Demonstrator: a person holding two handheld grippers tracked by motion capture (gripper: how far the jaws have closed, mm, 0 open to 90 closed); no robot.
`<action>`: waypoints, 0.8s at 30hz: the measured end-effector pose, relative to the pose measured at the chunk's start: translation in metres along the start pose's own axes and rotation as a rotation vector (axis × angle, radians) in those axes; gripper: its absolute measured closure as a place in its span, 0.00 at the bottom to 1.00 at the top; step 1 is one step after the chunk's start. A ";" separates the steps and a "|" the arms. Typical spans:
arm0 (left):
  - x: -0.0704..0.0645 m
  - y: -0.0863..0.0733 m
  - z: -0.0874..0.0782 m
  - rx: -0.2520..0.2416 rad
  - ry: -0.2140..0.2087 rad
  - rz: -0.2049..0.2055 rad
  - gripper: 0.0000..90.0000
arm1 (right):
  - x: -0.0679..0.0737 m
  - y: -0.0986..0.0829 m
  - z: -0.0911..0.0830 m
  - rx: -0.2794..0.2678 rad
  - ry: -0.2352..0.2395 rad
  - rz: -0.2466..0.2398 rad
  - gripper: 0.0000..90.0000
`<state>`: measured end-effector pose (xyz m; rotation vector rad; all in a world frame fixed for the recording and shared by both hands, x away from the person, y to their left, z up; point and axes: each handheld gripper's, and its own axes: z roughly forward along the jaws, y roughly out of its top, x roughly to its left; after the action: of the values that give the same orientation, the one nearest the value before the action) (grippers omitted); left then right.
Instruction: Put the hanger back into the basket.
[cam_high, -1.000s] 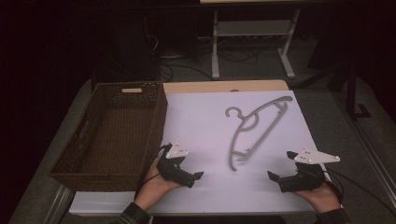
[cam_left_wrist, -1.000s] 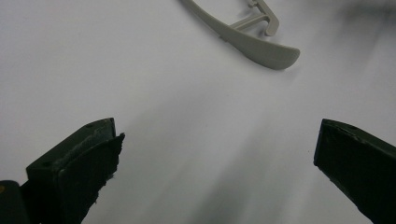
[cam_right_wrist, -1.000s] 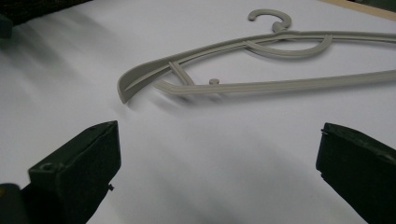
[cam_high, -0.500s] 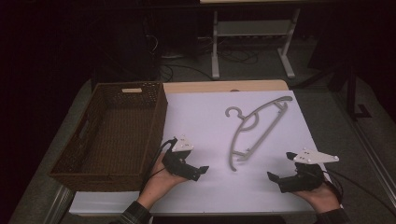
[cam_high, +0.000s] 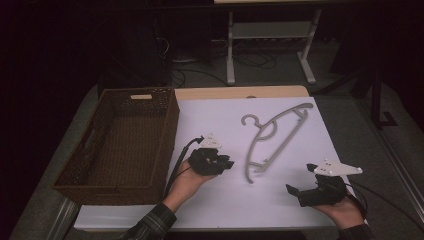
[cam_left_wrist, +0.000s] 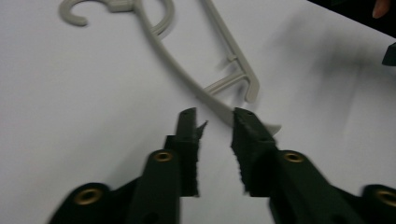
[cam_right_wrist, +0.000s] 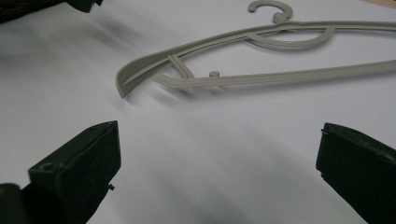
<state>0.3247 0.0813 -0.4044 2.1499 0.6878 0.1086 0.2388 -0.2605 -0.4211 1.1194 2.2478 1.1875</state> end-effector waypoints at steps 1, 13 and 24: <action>0.000 0.000 0.000 0.000 0.000 0.000 0.87 | 0.000 0.000 0.000 0.001 -0.002 0.000 0.00; -0.024 0.025 0.049 0.061 -0.102 0.066 1.00 | -0.001 0.000 0.003 0.008 0.002 -0.004 0.00; -0.043 0.018 0.072 0.127 -0.162 0.094 1.00 | -0.001 0.000 0.003 0.007 -0.002 0.001 0.00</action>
<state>0.3184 -0.0004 -0.4290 2.2833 0.5121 -0.0608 0.2412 -0.2601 -0.4226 1.1237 2.2517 1.1791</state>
